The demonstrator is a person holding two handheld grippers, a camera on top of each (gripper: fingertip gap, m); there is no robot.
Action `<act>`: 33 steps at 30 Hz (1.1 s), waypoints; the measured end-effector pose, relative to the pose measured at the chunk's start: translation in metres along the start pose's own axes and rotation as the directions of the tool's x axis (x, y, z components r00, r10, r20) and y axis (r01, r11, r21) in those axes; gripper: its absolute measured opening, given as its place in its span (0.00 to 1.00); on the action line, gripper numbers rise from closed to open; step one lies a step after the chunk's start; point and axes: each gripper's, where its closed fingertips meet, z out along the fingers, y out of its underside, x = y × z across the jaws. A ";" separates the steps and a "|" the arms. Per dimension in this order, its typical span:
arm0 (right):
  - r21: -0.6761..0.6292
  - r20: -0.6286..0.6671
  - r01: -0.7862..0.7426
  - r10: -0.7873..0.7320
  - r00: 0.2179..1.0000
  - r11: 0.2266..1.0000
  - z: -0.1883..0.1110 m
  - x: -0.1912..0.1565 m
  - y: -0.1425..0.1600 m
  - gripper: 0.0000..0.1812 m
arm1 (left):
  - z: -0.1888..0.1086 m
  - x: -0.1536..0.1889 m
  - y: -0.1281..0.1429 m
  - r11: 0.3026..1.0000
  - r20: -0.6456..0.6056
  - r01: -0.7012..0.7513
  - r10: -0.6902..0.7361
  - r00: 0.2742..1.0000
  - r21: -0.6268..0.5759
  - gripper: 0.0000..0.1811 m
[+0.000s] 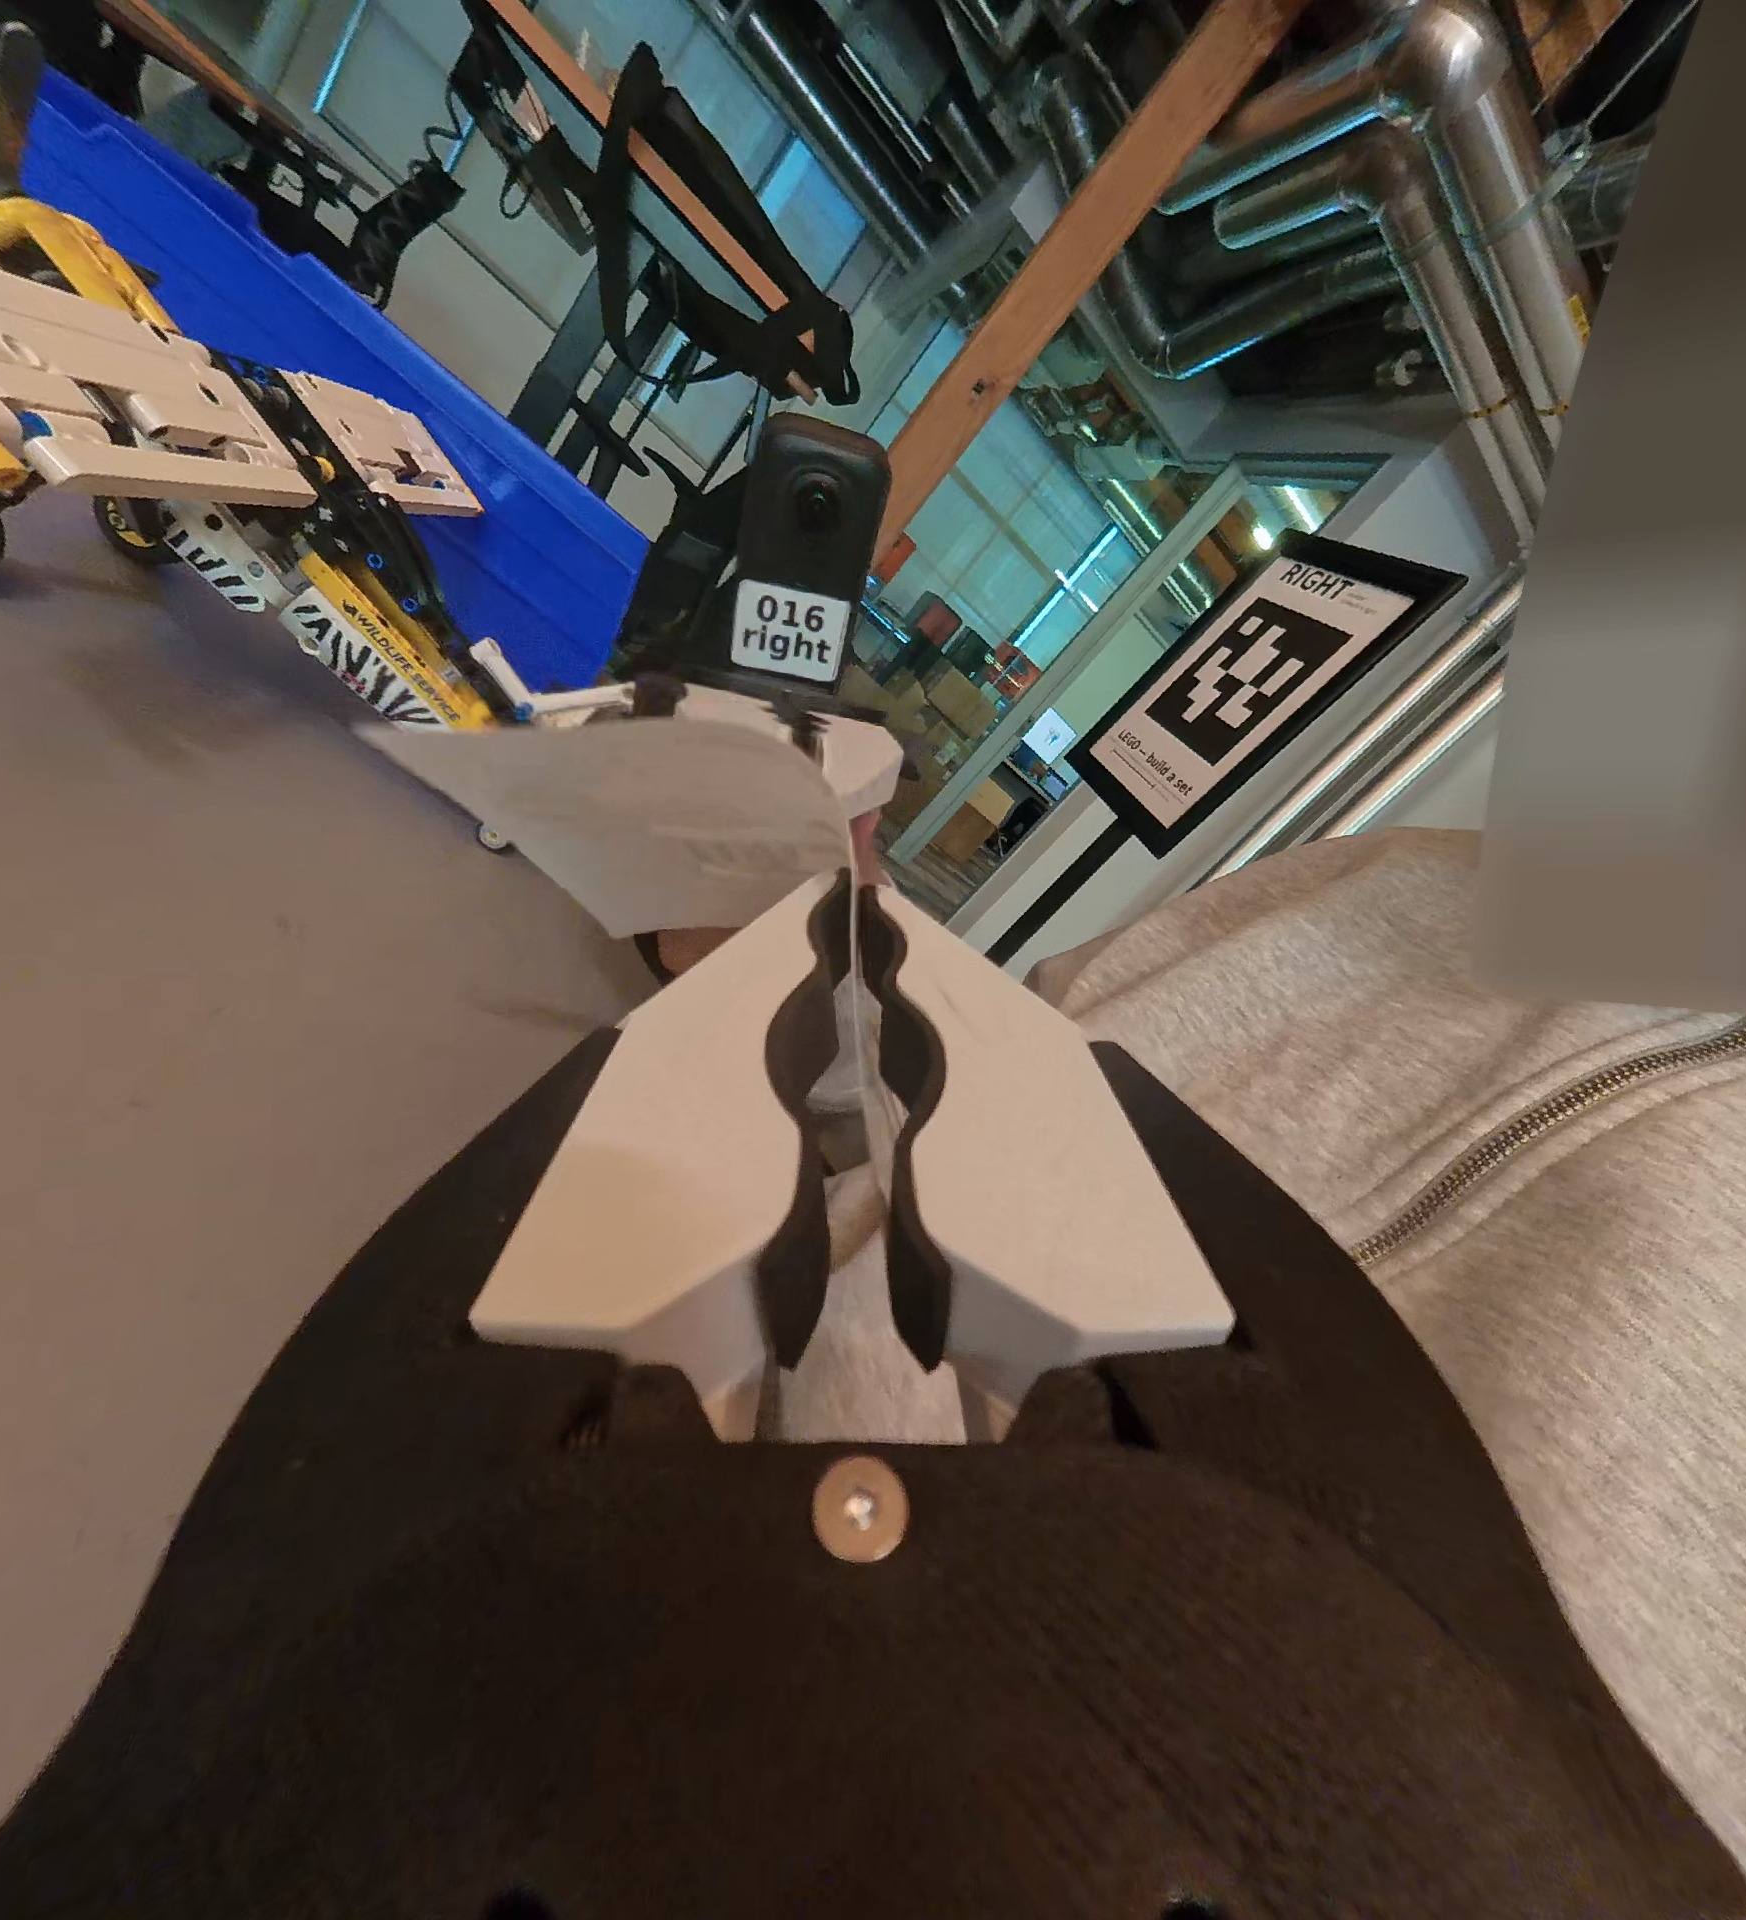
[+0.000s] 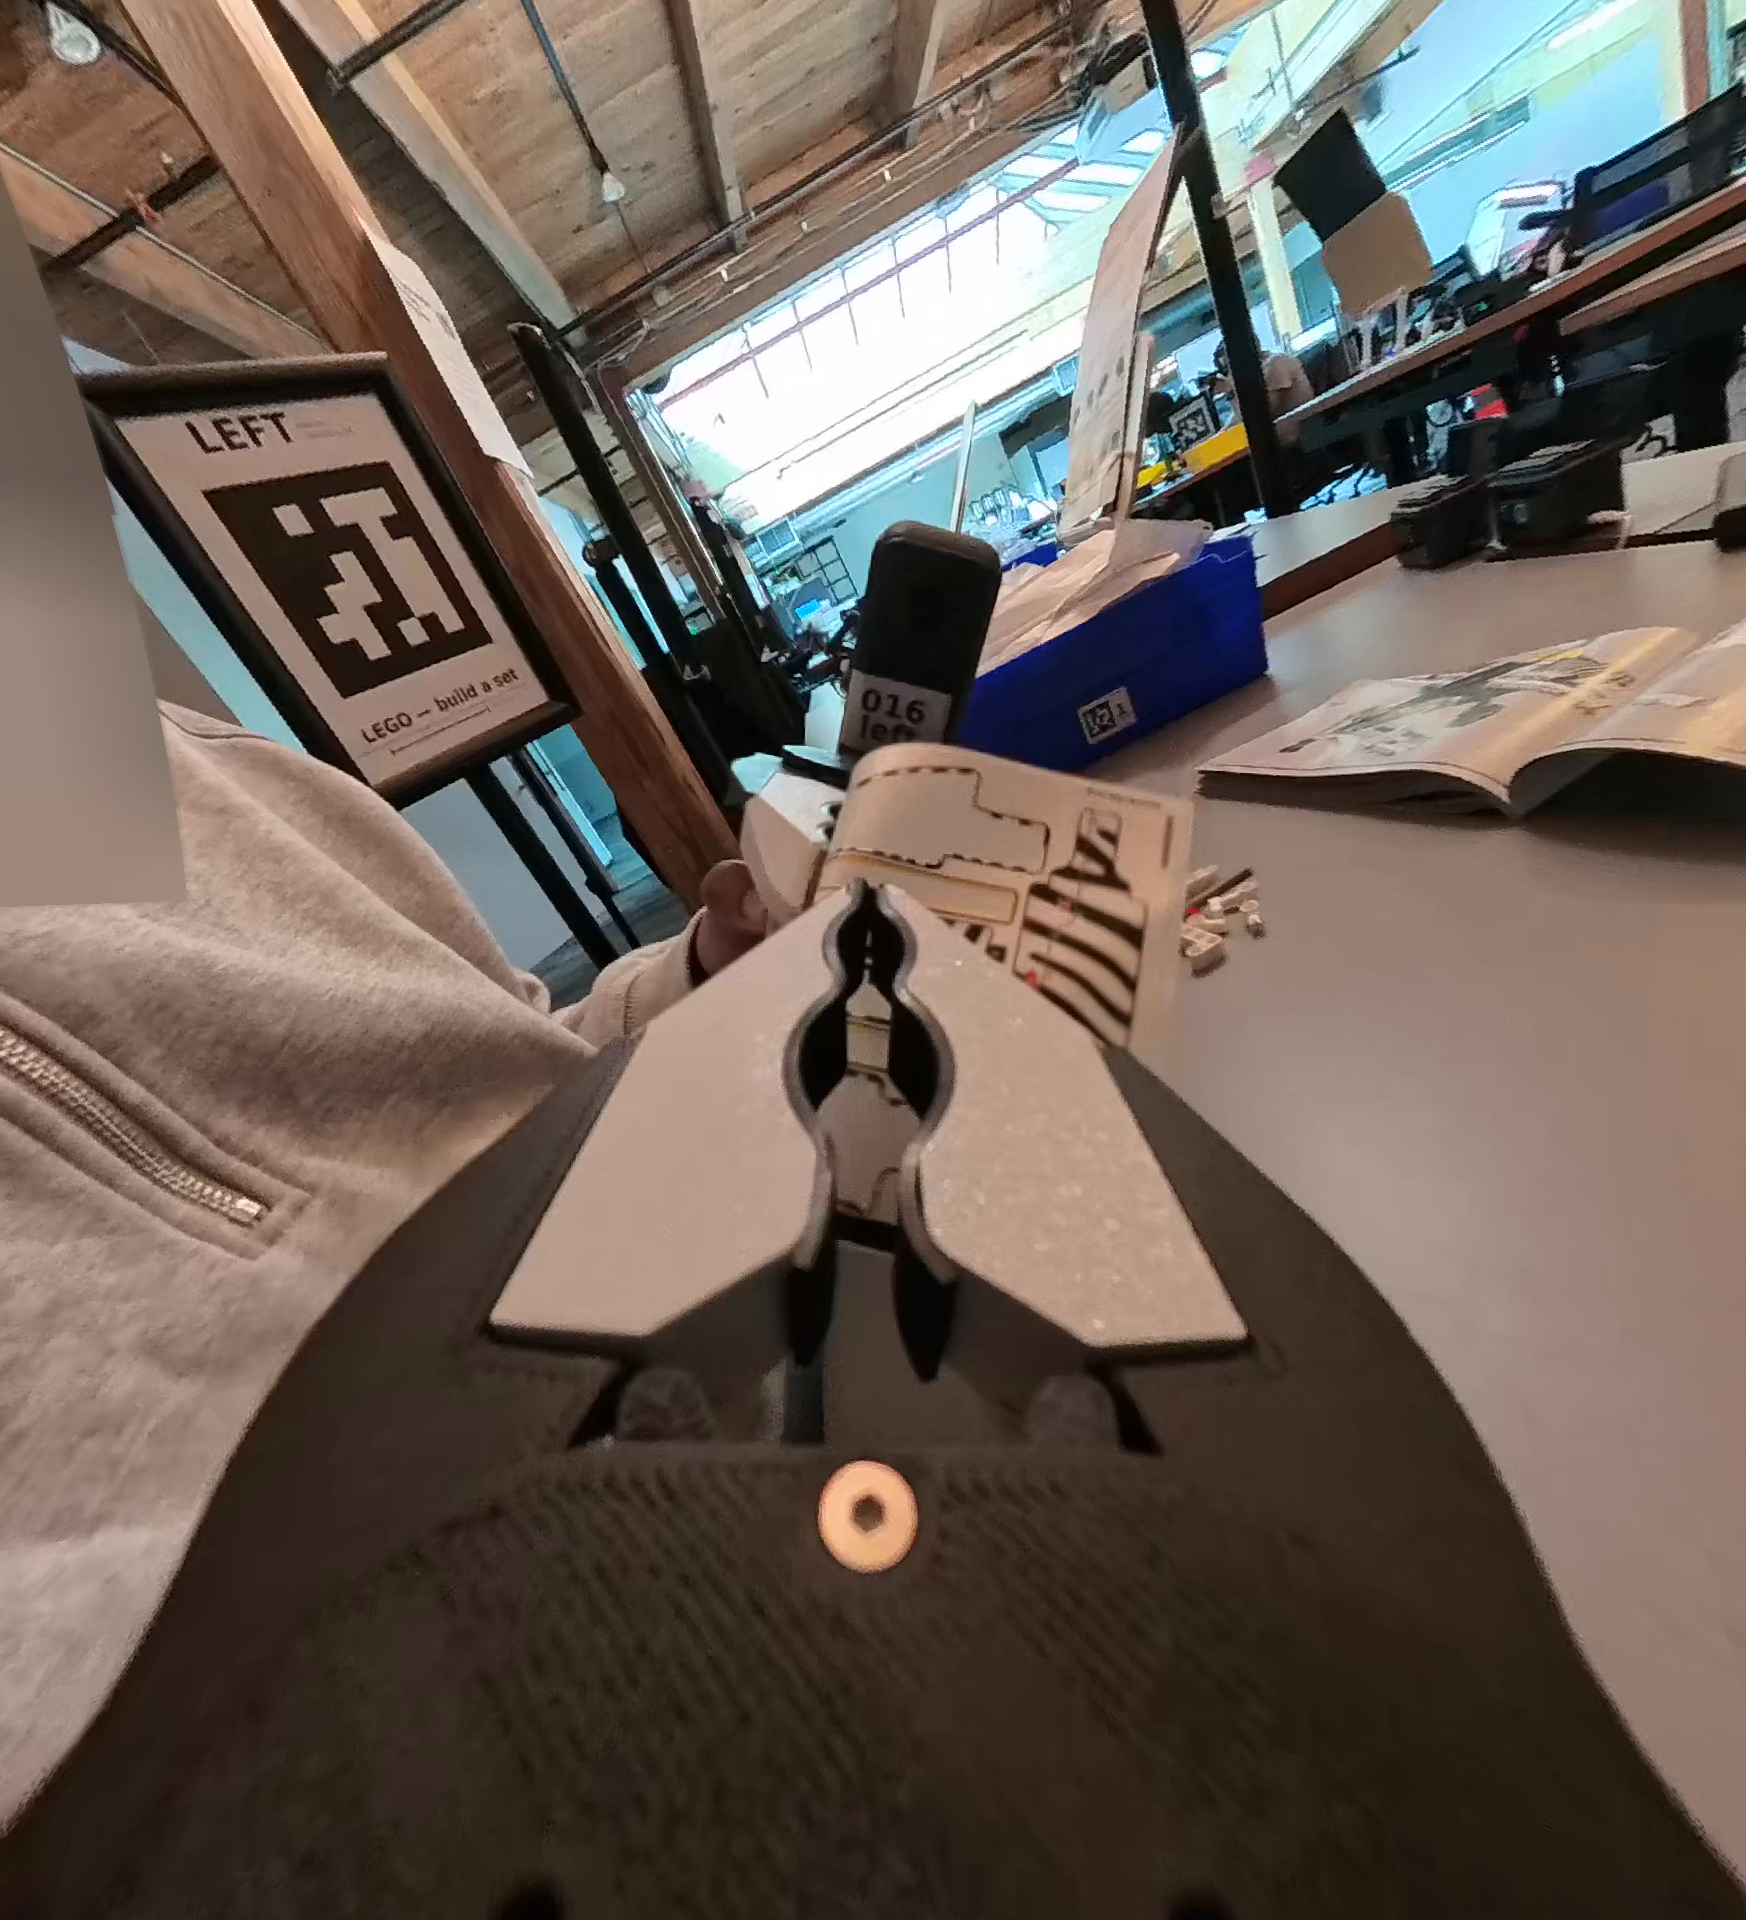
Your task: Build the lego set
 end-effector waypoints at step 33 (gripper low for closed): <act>0.263 -0.151 0.037 0.003 0.989 0.964 -0.052 0.014 -0.054 0.00 | 0.002 -0.084 0.007 0.964 0.274 0.187 -0.130 0.953 -0.190 0.00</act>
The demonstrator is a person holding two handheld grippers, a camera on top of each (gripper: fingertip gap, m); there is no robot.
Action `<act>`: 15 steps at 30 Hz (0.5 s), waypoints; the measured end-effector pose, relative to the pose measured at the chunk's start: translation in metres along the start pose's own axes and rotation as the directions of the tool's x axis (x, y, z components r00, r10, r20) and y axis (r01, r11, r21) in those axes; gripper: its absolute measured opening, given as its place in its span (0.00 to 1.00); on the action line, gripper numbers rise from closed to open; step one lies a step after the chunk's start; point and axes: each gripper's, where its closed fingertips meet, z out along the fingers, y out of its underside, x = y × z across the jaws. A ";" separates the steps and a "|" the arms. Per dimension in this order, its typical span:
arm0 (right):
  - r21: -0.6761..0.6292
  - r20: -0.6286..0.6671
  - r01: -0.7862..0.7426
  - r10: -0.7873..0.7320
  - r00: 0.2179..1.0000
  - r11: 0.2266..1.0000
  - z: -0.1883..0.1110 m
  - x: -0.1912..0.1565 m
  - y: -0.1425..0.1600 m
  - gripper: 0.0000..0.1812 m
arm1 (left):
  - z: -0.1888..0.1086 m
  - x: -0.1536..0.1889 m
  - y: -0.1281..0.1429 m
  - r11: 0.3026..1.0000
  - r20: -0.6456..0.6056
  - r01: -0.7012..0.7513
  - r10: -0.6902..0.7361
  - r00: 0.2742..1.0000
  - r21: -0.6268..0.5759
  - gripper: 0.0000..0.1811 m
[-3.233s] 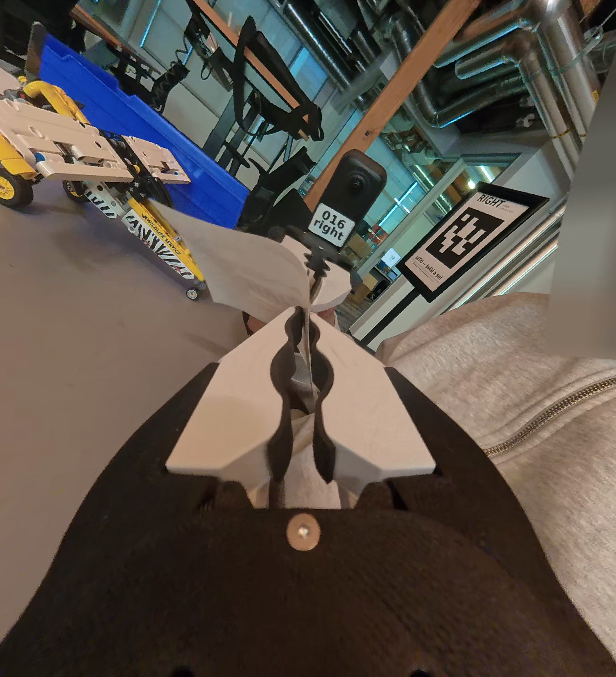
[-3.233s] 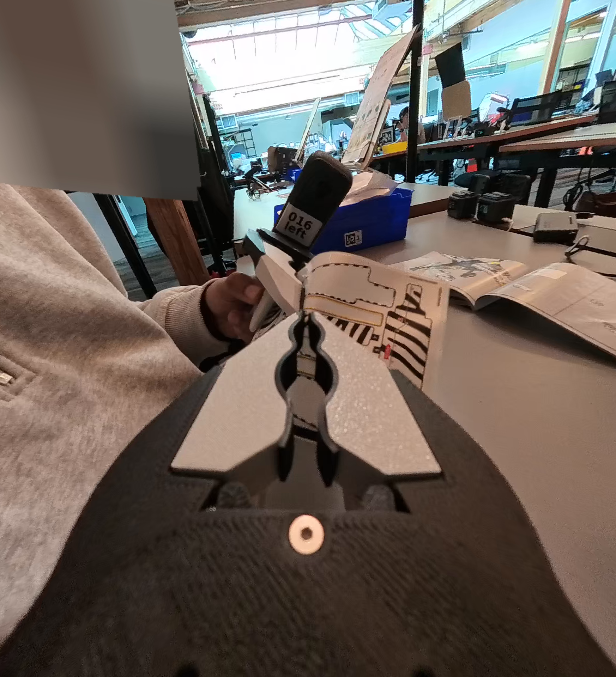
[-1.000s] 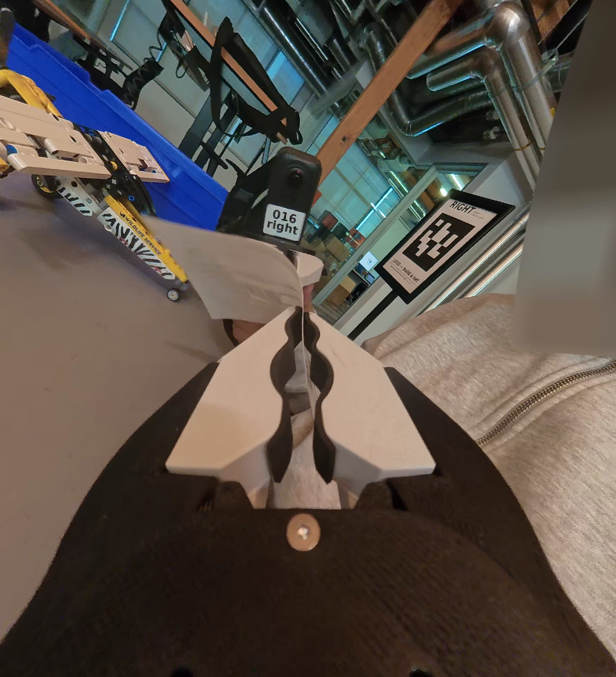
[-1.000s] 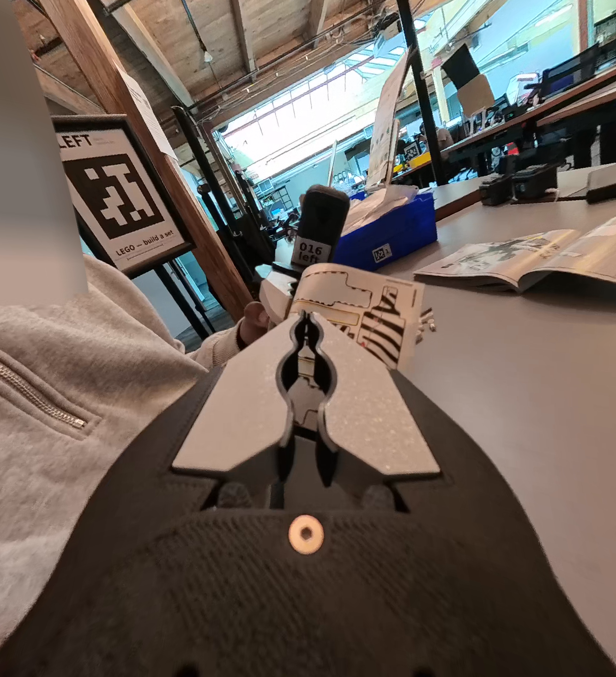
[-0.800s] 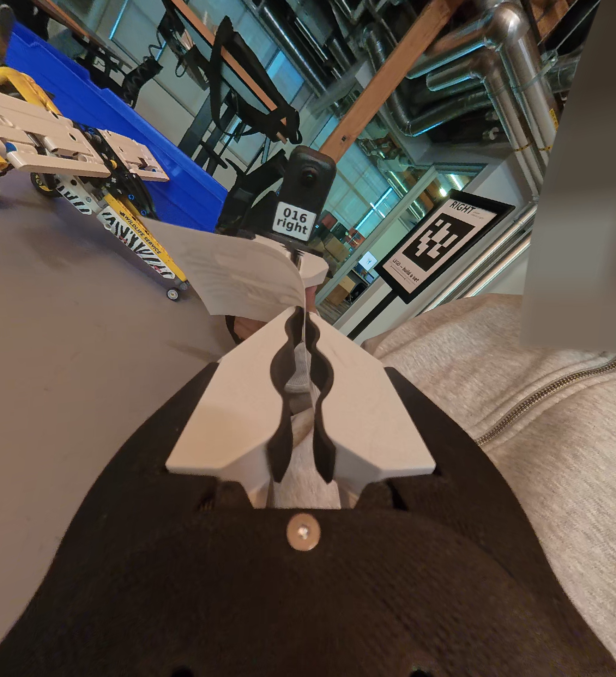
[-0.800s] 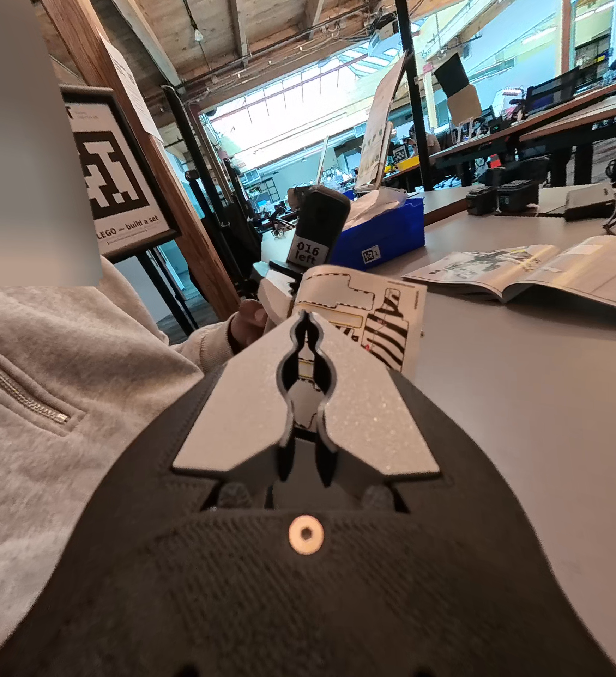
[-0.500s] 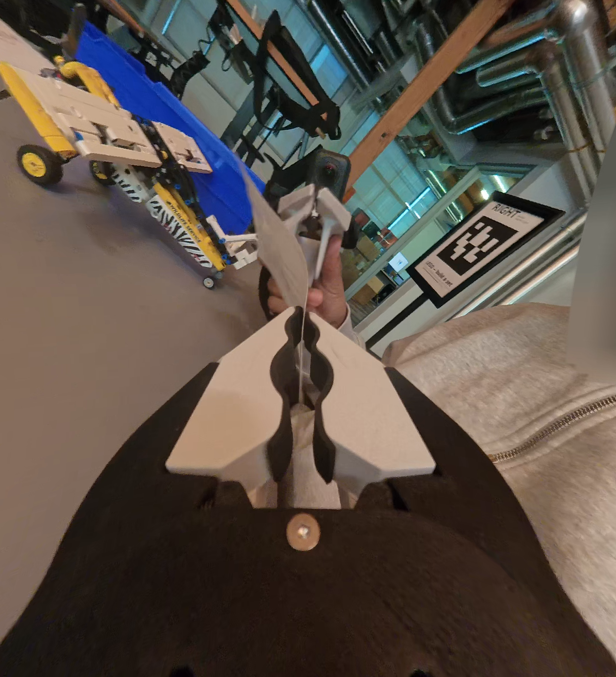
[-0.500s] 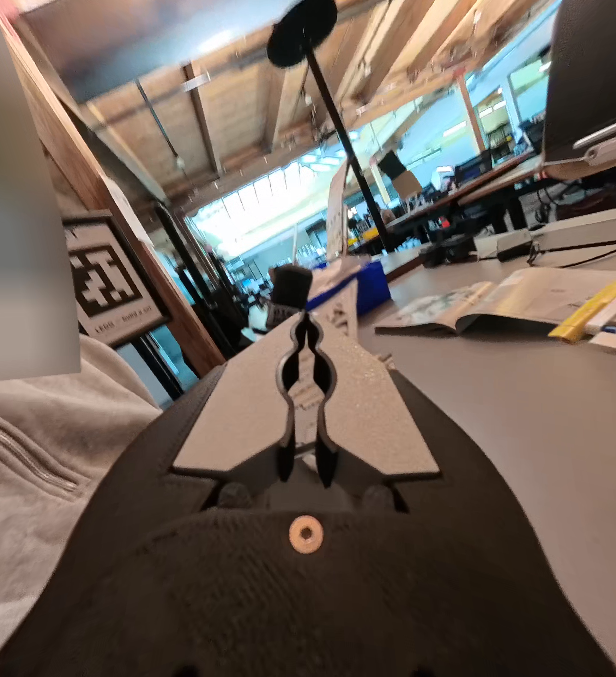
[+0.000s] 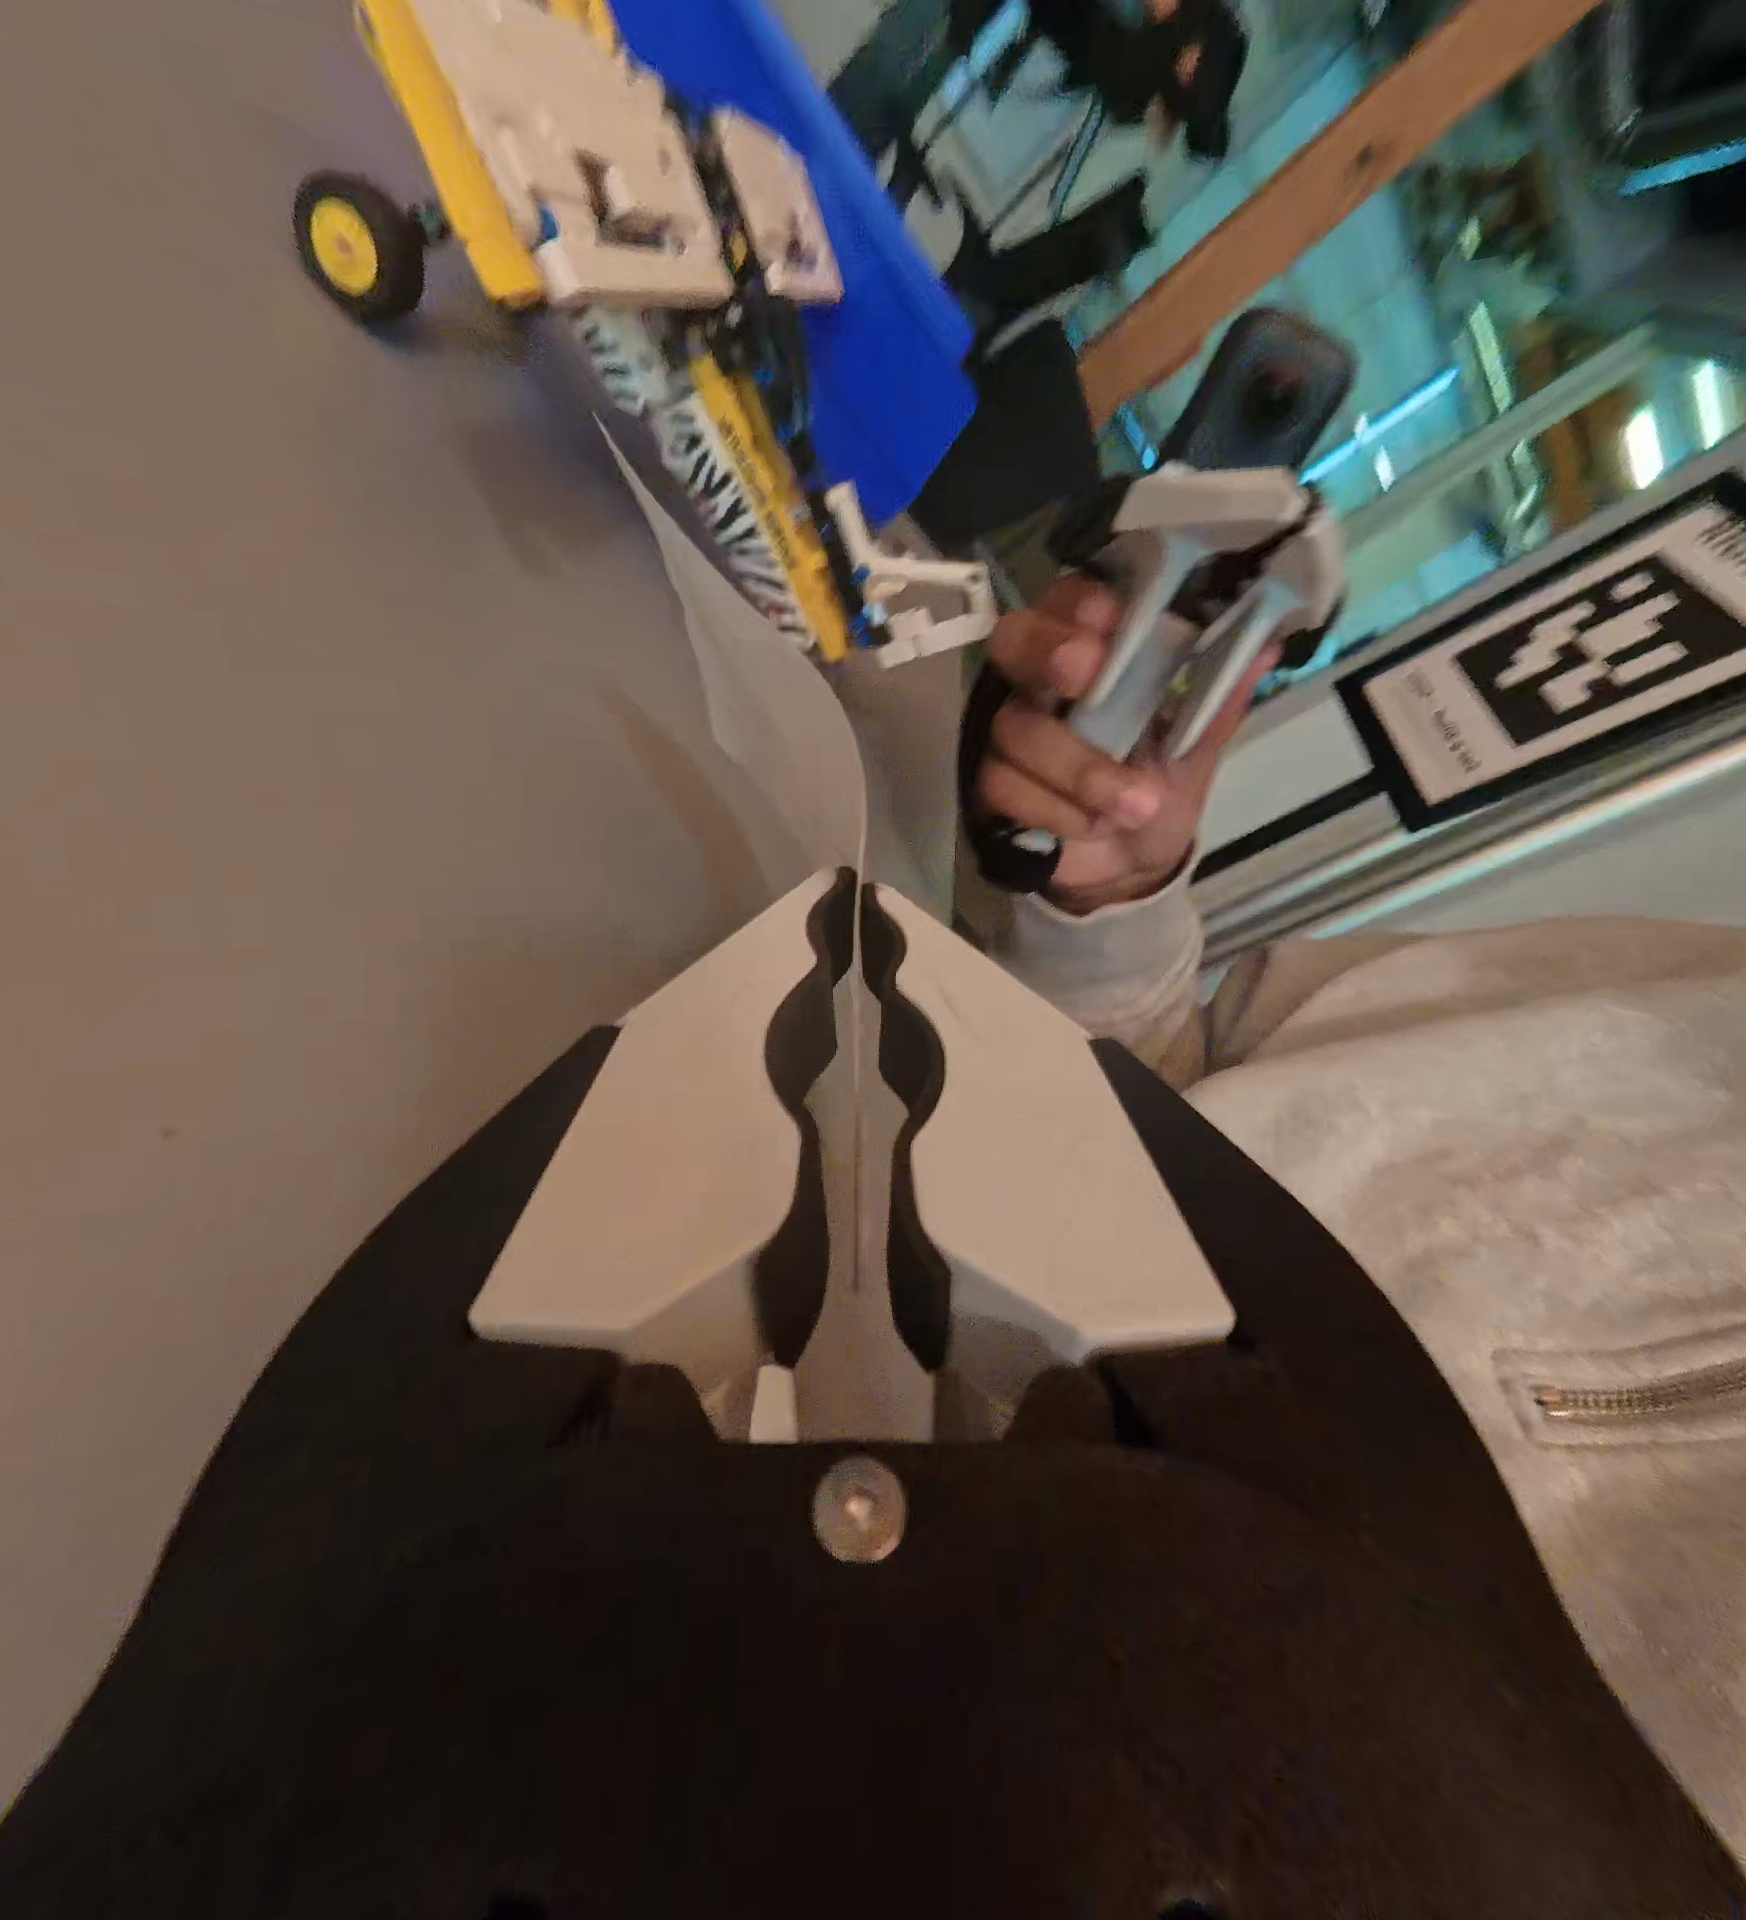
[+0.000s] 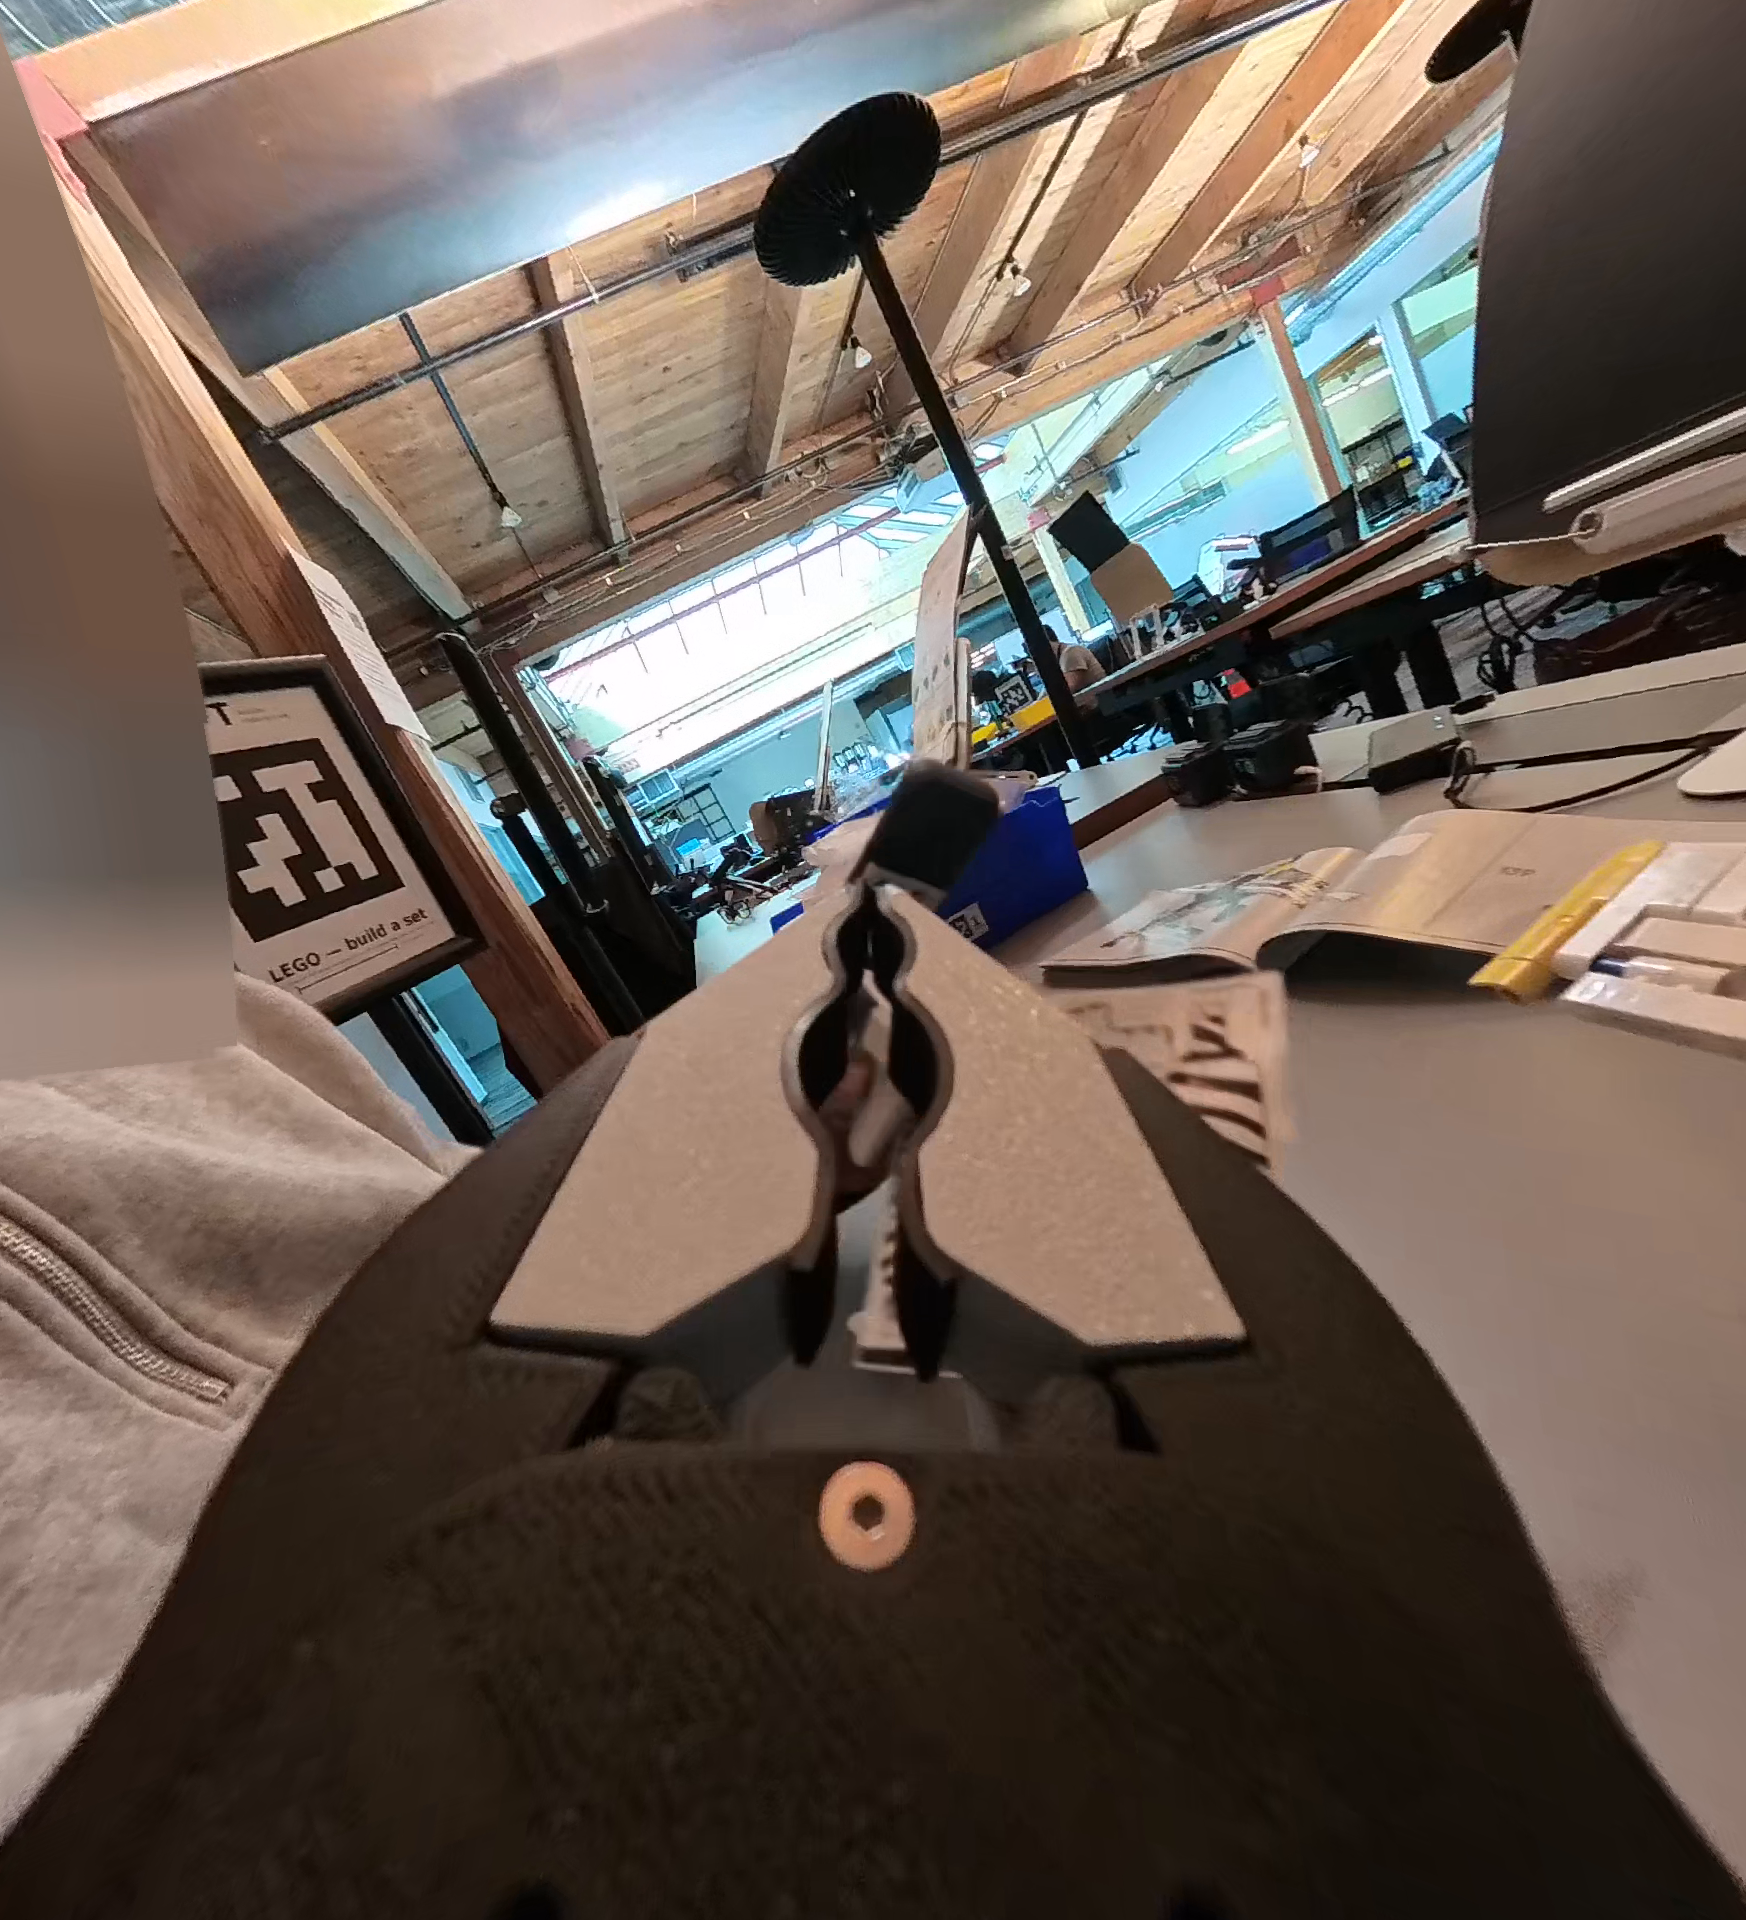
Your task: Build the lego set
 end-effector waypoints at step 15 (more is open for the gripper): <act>-0.066 -0.118 0.102 -0.109 0.987 0.993 0.001 0.018 0.012 0.00 | -0.055 -0.037 -0.062 0.944 0.318 -0.248 0.171 0.932 0.219 0.24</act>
